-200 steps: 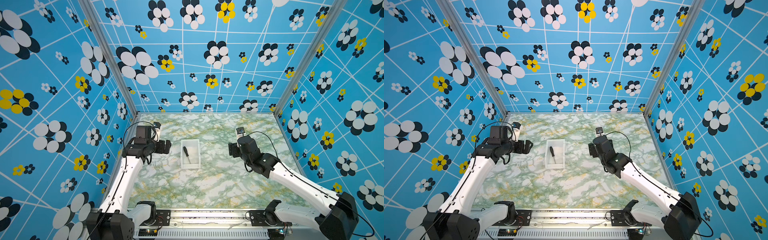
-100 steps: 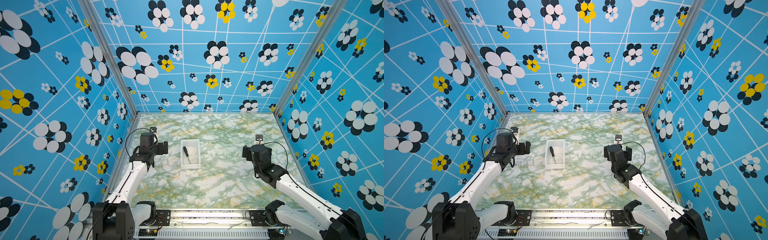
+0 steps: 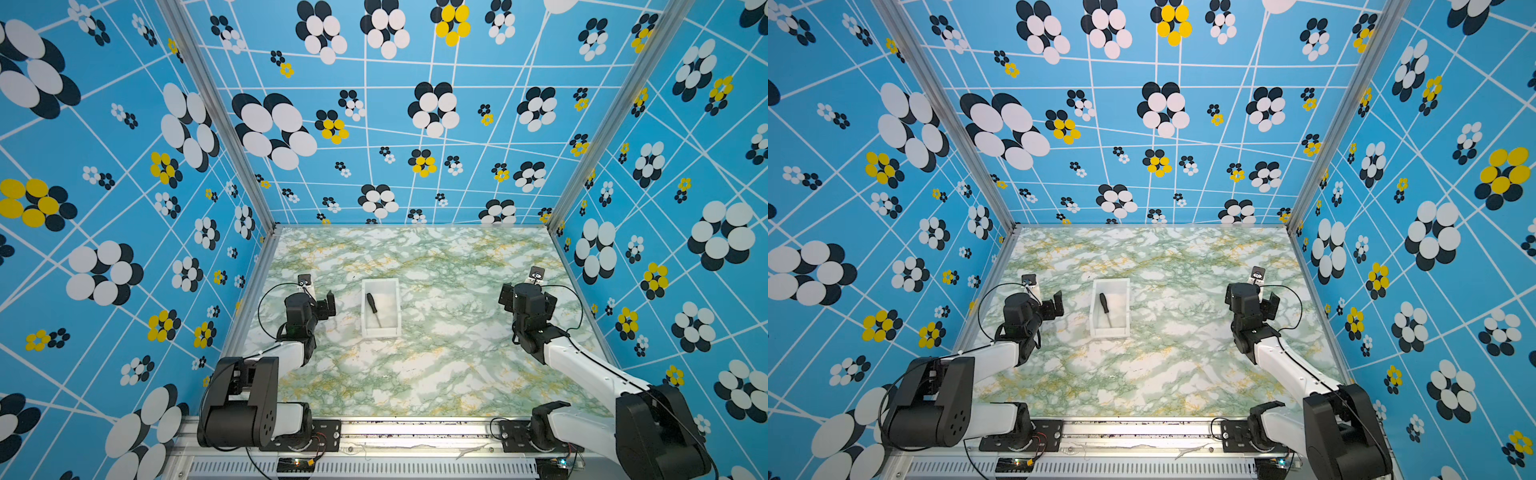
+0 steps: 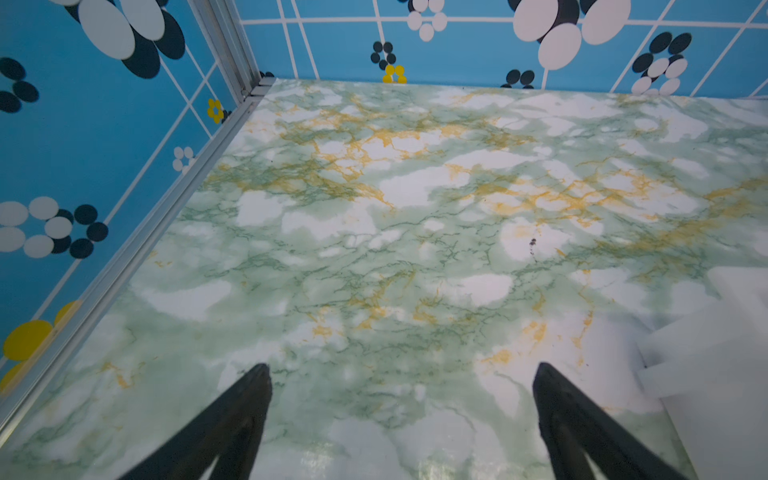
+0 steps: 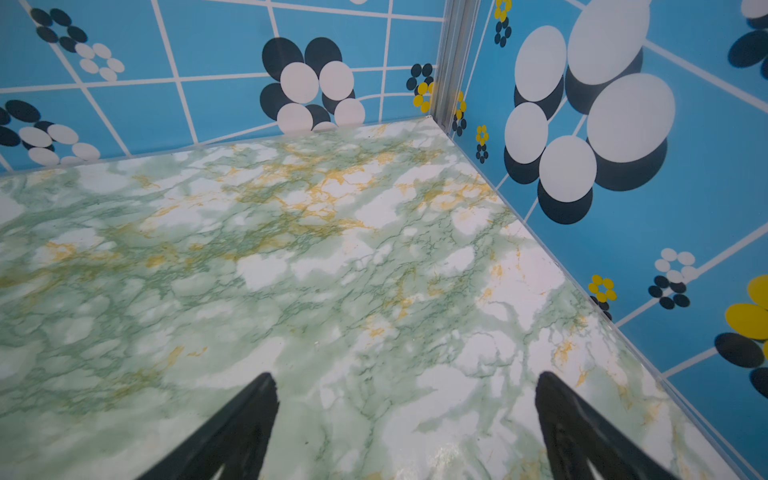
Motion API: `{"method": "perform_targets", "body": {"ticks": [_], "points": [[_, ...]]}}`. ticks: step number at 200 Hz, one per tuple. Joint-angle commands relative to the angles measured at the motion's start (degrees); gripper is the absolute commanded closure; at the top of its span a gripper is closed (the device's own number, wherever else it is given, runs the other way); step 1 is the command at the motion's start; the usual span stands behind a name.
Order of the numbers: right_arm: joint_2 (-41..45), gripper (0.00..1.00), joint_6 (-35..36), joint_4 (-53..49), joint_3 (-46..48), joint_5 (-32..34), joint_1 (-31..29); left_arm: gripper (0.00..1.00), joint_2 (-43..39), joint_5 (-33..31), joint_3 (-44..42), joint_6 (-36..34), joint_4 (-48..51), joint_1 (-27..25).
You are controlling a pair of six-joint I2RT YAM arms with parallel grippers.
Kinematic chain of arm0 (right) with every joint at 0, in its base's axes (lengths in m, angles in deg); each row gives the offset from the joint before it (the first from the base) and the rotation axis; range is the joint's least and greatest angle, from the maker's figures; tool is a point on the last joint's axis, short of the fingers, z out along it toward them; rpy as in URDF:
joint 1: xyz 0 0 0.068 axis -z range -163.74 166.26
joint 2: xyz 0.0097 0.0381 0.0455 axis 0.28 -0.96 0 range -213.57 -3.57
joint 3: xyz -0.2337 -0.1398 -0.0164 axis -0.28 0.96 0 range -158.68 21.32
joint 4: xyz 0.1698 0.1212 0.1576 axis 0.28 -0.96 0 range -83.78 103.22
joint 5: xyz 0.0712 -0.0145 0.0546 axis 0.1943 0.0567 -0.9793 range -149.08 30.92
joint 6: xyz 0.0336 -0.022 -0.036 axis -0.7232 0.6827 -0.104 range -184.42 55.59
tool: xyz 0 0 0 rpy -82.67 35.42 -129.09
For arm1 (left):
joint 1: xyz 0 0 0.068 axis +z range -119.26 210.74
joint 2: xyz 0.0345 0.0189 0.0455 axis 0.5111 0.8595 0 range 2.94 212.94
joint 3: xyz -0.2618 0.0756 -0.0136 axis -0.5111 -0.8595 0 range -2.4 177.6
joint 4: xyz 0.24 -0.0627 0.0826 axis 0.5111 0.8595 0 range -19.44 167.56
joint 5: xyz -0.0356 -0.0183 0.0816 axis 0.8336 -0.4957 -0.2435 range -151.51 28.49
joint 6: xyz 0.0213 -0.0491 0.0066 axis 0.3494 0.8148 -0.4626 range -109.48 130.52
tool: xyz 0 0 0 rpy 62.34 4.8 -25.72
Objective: Put the screwdriver in the bin
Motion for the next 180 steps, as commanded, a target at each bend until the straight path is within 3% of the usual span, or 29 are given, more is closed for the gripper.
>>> {"method": "perform_targets", "body": {"ticks": [1, 39, 67, 102, 118, 140, 180], "points": [[-2.23, 0.01, 2.39, 10.65, 2.56, 1.70, 1.79, 0.01, 2.49, -0.41, -3.36, 1.03, -14.36, 0.47], [-6.17, 0.01, 10.13, 24.36, 6.87, -3.26, 3.81, 0.01, 7.38, -1.90, -7.55, 1.91, -26.36, 0.64], [-10.50, 0.01, 8.00, 29.91, 8.70, -9.46, 6.18, 0.01, 12.77, -4.14, -9.43, 2.45, -35.81, 0.66], [-20.76, 0.01, 8.80, 41.02, 9.45, -17.39, 9.39, 0.01, 12.82, -4.71, -10.45, 3.47, -37.15, 1.08], [-18.67, 0.01, 8.68, 31.25, 6.36, -21.88, 10.27, 0.01, 12.64, -4.66, -10.46, 3.52, -36.93, 1.09], [-19.87, 0.01, 8.60, 35.13, 7.16, -23.00, 11.01, 0.01, 12.73, -4.60, -10.50, 3.51, -37.09, 1.11], [-19.27, 0.01, 8.61, 33.44, 6.86, -23.09, 11.04, 0.01, 12.73, -4.60, -10.46, 3.52, -37.13, 1.09]]}}
